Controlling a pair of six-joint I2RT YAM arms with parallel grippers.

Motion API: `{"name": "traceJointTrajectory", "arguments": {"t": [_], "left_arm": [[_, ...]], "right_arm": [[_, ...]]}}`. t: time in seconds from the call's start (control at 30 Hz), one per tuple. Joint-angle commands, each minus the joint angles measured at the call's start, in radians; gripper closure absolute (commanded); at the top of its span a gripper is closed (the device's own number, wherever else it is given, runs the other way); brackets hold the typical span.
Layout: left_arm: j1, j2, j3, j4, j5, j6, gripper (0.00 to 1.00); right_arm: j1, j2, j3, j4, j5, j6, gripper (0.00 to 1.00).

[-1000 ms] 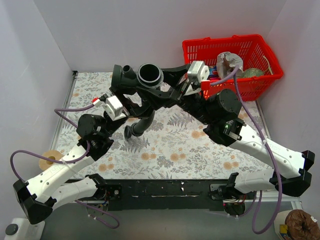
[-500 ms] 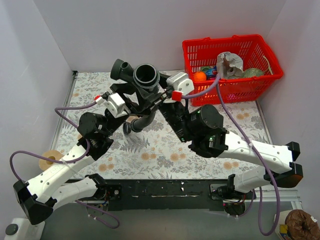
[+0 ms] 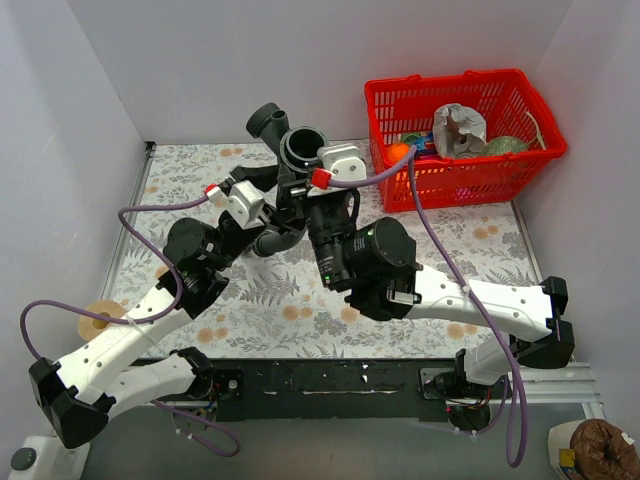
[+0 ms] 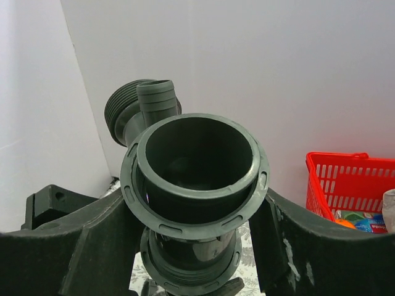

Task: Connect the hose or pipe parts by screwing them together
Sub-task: Install the adaptor on the pipeline.

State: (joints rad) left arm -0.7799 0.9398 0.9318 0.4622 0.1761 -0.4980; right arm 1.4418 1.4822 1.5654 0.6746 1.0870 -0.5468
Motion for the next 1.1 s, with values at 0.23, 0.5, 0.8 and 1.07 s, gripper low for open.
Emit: {"name": "traceJointTrajectory", "arguments": {"t": [0.23, 0.5, 0.8, 1.07], "left_arm": [[0.002, -0.036, 0.073, 0.173, -0.046, 0.033, 1.0], [0.022, -0.022, 0.091, 0.119, -0.059, -0.017, 1.0], [0.036, -0.018, 0.105, 0.112, -0.055, -0.048, 1.0], [0.047, -0.016, 0.117, 0.099, -0.017, -0.08, 1.0]], "right_arm": [[-0.009, 0.017, 0.165, -0.507, -0.002, 0.238, 0.07], [-0.049, -0.12, 0.125, -0.619, -0.393, 0.343, 0.05], [-0.159, -0.275, 0.108, -0.807, -0.705, 0.396, 0.03], [-0.231, -0.307, 0.071, -0.794, -0.926, 0.392, 0.02]]}}
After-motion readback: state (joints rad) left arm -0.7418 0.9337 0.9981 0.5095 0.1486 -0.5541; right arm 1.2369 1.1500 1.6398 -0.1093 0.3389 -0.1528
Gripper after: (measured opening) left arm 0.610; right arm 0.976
